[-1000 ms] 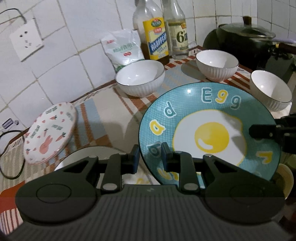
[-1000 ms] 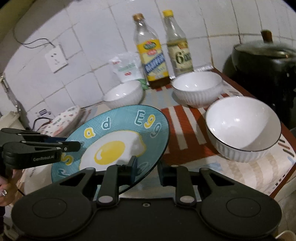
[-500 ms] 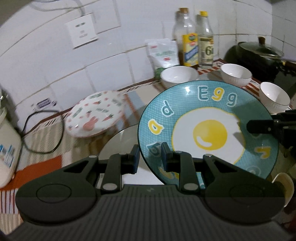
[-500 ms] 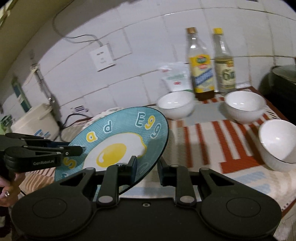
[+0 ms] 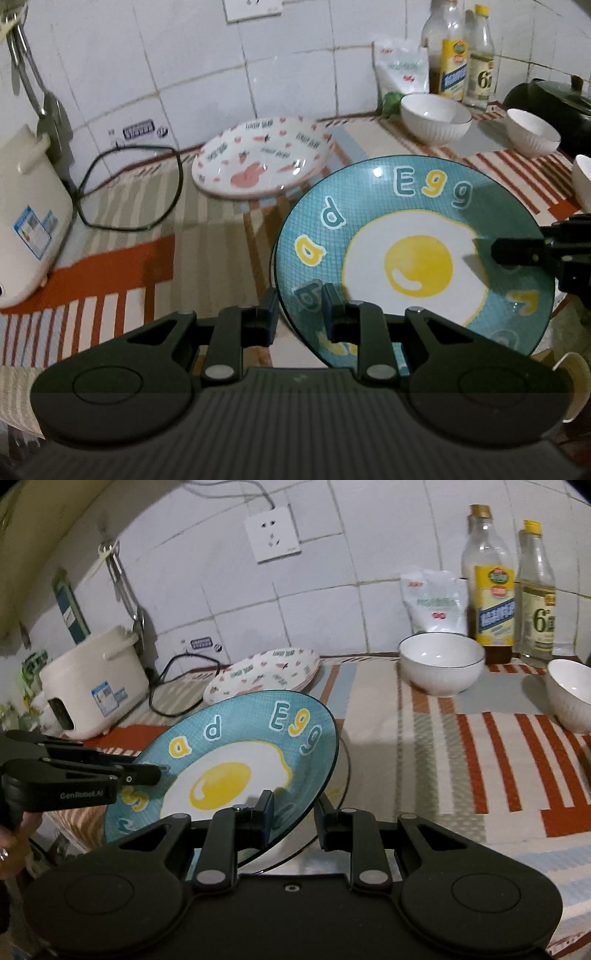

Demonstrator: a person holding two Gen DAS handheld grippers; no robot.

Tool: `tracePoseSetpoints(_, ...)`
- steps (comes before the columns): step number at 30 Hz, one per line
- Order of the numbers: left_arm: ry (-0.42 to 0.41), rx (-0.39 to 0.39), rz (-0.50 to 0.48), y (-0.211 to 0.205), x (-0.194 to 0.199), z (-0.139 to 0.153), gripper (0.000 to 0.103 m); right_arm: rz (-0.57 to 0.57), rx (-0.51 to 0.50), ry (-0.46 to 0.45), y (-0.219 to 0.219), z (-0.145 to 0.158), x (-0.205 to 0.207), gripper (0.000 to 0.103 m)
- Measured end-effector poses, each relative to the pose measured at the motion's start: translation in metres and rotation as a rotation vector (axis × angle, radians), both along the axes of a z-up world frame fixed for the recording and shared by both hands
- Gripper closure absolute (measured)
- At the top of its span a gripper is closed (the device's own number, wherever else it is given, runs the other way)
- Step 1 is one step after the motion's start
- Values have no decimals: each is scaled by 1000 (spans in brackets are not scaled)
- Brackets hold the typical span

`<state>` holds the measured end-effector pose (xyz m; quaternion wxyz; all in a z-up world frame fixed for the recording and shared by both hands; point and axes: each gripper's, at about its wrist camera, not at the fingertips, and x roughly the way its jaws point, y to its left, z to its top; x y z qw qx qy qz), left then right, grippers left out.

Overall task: Organize plates and bowls
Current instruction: 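Carry the blue Egg plate over the white plate and lower it on top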

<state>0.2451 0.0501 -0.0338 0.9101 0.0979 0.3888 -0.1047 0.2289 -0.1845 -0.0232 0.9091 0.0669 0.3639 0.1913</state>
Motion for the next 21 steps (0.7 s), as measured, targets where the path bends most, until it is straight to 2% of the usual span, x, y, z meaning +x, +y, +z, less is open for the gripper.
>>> tracePoseSetpoints(10, 31, -12, 13, 2, 17, -20, 80, 7, -66, 7, 10, -12, 12, 75)
tracePoseSetpoints(21, 51, -21, 28, 3, 23, -27, 80, 28, -149, -48, 21, -15, 9, 74)
